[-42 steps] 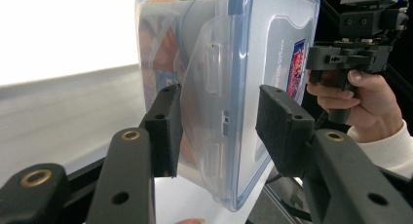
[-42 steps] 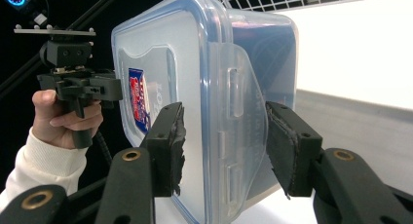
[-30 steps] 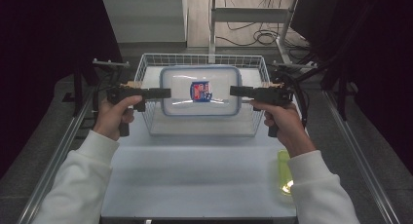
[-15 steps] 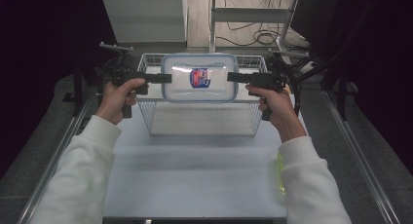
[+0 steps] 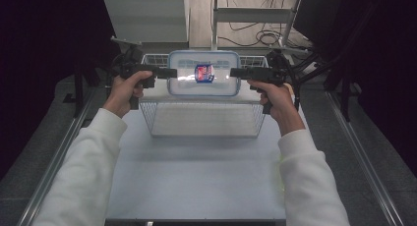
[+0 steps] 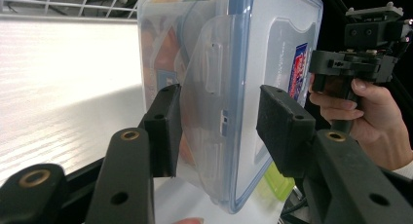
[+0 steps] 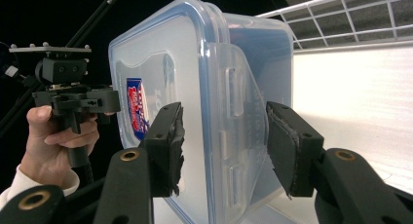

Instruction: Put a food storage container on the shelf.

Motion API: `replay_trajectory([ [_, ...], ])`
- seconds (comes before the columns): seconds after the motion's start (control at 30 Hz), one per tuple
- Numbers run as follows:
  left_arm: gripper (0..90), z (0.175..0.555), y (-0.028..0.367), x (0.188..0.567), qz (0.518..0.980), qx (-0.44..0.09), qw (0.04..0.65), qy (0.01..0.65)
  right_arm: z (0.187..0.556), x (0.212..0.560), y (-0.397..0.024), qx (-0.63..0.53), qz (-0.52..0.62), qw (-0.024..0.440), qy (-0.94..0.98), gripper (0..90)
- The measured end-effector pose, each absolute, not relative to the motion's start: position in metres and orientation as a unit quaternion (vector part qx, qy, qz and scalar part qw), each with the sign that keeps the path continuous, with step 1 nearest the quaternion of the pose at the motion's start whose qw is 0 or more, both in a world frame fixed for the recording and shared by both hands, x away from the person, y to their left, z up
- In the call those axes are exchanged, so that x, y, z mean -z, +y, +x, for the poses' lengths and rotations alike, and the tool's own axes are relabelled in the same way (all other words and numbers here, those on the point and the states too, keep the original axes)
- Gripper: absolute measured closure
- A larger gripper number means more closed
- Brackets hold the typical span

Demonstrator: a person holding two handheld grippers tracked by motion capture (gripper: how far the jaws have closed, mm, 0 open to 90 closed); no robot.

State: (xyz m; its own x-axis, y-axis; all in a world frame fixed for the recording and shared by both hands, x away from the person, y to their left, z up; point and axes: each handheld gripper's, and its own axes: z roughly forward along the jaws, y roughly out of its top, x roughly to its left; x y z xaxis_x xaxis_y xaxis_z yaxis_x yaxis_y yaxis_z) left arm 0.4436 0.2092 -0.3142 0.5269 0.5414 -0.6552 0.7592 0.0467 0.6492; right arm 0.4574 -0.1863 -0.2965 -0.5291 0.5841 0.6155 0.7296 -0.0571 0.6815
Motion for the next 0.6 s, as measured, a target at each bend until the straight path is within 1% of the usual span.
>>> replay_trajectory([
  [0.17, 52.7, 0.449, 0.209, 0.318, 0.674, 0.105, 0.548, 0.484, 0.464, 0.301, -0.186, 0.541, -0.492, 0.076, -0.678, 49.8],
  [0.4, 54.1, 0.457, 0.213, 0.323, 0.653, 0.136, 0.557, 0.495, 0.474, 0.304, -0.187, 0.535, -0.507, 0.098, -0.669, 49.4],
  [0.6, 53.6, 0.468, 0.215, 0.325, 0.641, 0.16, 0.549, 0.512, 0.483, 0.302, -0.186, 0.517, -0.532, 0.115, -0.661, 48.8],
])
